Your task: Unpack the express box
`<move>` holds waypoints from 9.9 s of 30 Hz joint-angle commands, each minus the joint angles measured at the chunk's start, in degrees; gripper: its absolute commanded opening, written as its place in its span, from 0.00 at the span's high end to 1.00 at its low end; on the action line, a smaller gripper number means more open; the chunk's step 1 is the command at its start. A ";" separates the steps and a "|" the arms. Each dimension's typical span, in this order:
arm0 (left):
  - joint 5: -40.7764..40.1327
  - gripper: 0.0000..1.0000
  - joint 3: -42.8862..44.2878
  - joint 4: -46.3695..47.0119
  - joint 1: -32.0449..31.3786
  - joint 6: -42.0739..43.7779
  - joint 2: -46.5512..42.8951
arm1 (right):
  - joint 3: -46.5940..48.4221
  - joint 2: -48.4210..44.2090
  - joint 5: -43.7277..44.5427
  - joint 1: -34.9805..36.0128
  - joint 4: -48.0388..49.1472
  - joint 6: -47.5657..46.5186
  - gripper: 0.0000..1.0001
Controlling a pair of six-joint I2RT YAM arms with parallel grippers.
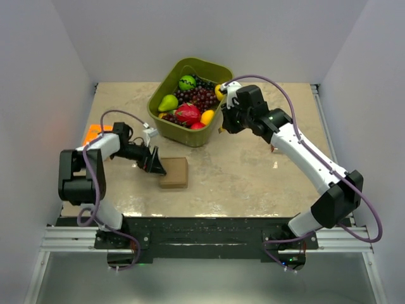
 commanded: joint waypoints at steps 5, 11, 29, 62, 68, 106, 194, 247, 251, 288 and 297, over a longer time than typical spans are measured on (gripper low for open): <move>-25.98 0.00 -1.11 19.64 0.44 -12.00 -16.89 | -1.49 -3.46 0.77 -0.72 2.68 -0.20 1.00; -23.34 0.00 -10.86 17.72 -4.91 11.25 -36.48 | -3.60 -5.04 0.51 -1.16 4.52 -0.98 1.00; -31.52 0.00 -25.11 28.69 -29.17 20.98 -41.01 | -8.52 -10.05 -0.72 -1.16 3.82 -1.52 1.00; -11.61 1.00 -2.72 7.63 -26.30 6.75 -28.90 | -6.33 -8.21 -2.04 -2.21 4.17 -0.99 1.00; 6.86 1.00 5.55 -9.60 -21.62 11.56 -13.34 | -5.80 -7.24 -3.00 -2.30 4.26 -0.29 1.00; 4.17 0.19 19.88 3.74 -4.22 -11.10 2.68 | -2.99 -0.83 -4.41 -2.30 5.75 1.47 1.00; -34.08 0.39 -7.45 17.71 -28.48 -5.21 -28.26 | -37.26 -6.80 -21.11 0.42 45.75 50.78 1.00; -32.41 0.76 -9.47 22.19 -24.17 -10.57 -26.76 | -21.37 -9.79 -32.81 -5.81 8.48 24.41 1.00; -31.09 0.77 -10.26 22.46 -24.08 -10.23 -27.29 | -21.79 -8.30 -29.90 -6.61 19.06 28.35 1.00; -30.74 0.85 -8.68 19.56 -24.17 -9.34 -25.45 | -27.60 6.29 -34.03 -5.02 49.08 48.84 1.00; -31.27 0.88 -8.77 20.00 -24.17 -9.52 -25.10 | -27.42 6.65 -35.52 -5.02 47.95 48.23 1.00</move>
